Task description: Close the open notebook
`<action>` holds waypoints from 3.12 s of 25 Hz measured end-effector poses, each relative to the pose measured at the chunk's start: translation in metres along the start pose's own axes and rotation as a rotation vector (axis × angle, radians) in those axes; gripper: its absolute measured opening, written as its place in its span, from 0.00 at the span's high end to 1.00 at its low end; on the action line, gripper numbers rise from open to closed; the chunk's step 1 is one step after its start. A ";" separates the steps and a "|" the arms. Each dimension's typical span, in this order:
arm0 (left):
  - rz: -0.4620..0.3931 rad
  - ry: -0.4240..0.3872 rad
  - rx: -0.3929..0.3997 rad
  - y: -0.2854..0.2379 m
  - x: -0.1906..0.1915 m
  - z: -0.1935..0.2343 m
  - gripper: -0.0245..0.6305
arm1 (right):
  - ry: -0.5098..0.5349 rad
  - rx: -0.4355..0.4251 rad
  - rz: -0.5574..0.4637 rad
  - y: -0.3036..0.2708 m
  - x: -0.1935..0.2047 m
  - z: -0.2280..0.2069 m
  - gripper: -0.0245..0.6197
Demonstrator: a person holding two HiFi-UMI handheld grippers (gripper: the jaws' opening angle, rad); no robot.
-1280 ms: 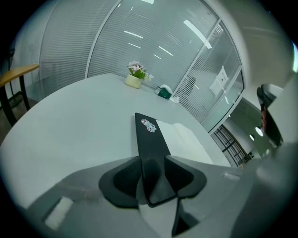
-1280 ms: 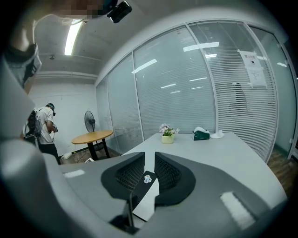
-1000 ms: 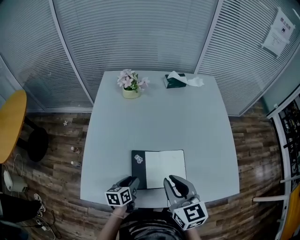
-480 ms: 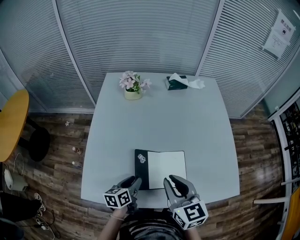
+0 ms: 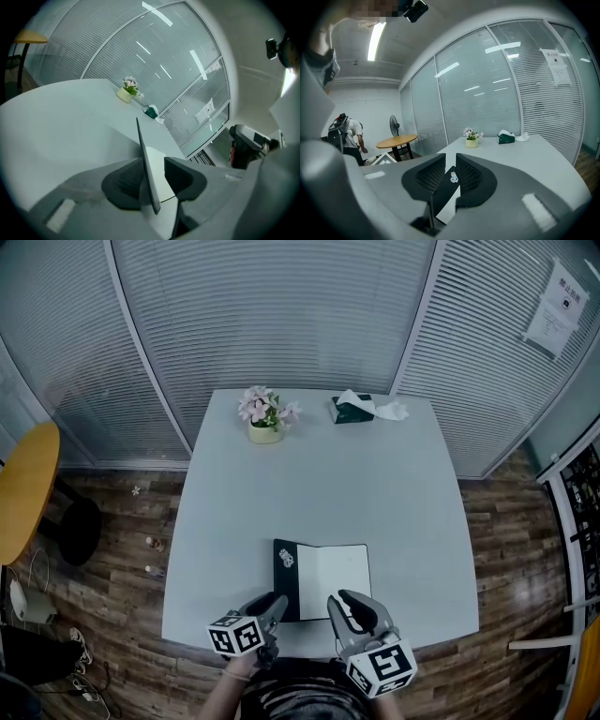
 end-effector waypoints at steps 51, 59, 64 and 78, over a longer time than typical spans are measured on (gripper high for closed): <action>0.159 -0.197 0.081 -0.070 0.032 -0.091 0.88 | -0.042 0.074 -0.009 0.043 0.020 -0.062 0.85; 0.188 -0.213 0.084 -0.082 0.039 -0.099 0.87 | -0.046 0.101 0.001 0.053 0.024 -0.069 0.85; 0.205 -0.222 0.081 -0.093 0.045 -0.104 0.85 | -0.053 0.121 0.015 0.061 0.029 -0.074 0.85; 0.250 -0.226 0.061 -0.115 0.061 -0.113 0.83 | -0.082 0.168 0.032 0.081 0.040 -0.086 0.85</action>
Point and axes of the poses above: the fingertips, and each gripper's own axes: y backward along the fingers, z to its left, x out of its underside, the point moved 7 cm from there along y, backward along the fingers, and after that the axes turned 14 degrees about y, right-handed, at the moved point
